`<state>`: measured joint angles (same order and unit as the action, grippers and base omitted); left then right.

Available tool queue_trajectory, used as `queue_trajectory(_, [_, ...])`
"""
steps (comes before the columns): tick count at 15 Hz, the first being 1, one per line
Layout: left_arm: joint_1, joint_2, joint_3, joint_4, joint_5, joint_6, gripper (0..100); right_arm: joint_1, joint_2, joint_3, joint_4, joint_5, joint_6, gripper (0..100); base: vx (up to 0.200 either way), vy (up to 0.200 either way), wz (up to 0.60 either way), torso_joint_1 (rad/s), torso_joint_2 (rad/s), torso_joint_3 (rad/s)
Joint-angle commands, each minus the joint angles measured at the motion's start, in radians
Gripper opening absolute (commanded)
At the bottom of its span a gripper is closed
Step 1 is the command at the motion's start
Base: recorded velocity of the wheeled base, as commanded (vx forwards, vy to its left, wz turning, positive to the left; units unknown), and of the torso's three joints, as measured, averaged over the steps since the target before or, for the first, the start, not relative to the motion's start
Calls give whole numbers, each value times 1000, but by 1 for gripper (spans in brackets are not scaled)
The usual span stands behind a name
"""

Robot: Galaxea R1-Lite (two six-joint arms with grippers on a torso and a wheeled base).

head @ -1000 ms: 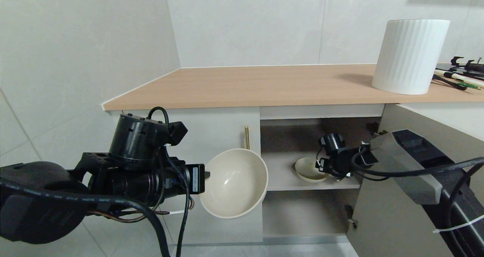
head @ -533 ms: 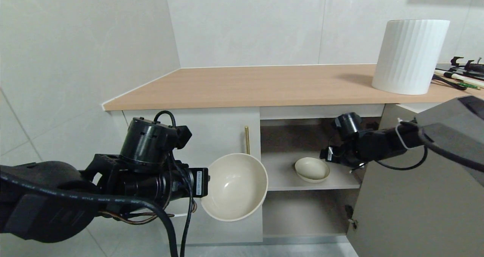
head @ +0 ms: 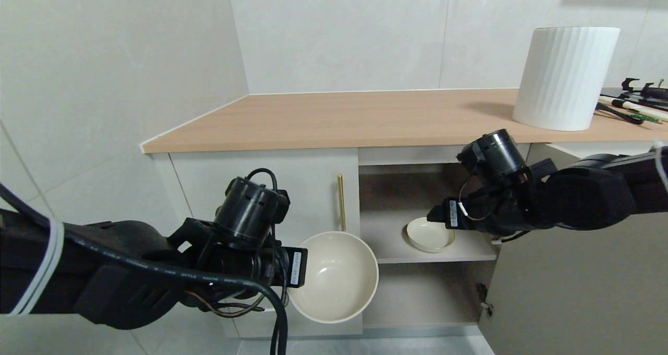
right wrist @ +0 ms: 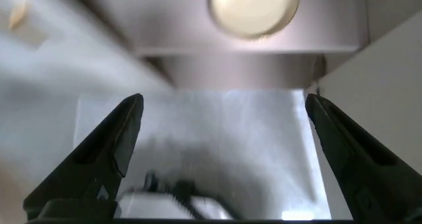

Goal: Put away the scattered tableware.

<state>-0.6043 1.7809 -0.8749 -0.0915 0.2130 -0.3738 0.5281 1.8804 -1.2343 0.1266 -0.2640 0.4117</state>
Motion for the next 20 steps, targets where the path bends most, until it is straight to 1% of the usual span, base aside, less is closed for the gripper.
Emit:
queue_trajectory(1, [-25, 43, -1, -1, 22, 0, 0, 89, -109, 9, 45, 2, 6, 100, 0, 0, 0, 0, 0, 0])
queue_trajectory(4, [-55, 54, 1, -1, 52, 0, 0, 179, -112, 24, 82, 0, 7, 100, 0, 0, 0, 0, 0, 0])
queue_trajectory(6, [-71, 55, 4, -1, 65, -2, 0, 205, -103, 33, 79, 2, 9, 100, 0, 0, 0, 0, 0, 0])
queue_trajectory(8, [-89, 60, 4, -2, 66, -4, 0, 244, -72, 44, 79, 0, 10, 100, 0, 0, 0, 0, 0, 0])
queue_trajectory(9, [-89, 60, 4, -2, 65, -5, 0, 254, -46, 47, 77, 0, 12, 100, 0, 0, 0, 0, 0, 0])
queue_trajectory(11, [-91, 58, 2, -7, 65, -11, 0, 265, 13, 45, 70, -1, 15, 100, 0, 0, 0, 0, 0, 0])
queue_trajectory(13, [-95, 51, -1, -7, 65, -30, 0, 279, 55, 44, 56, -3, 25, 100, 0, 0, 0, 0, 0, 0])
queue_trajectory(17, [-104, 51, -1, -7, 65, -30, 0, 279, 109, 44, 2, -7, 38, 100, 0, 0, 0, 0, 0, 0])
queue_trajectory(20, [-104, 51, -1, -7, 65, -30, 0, 279, 111, 44, 1, -9, 39, 100, 0, 0, 0, 0, 0, 0])
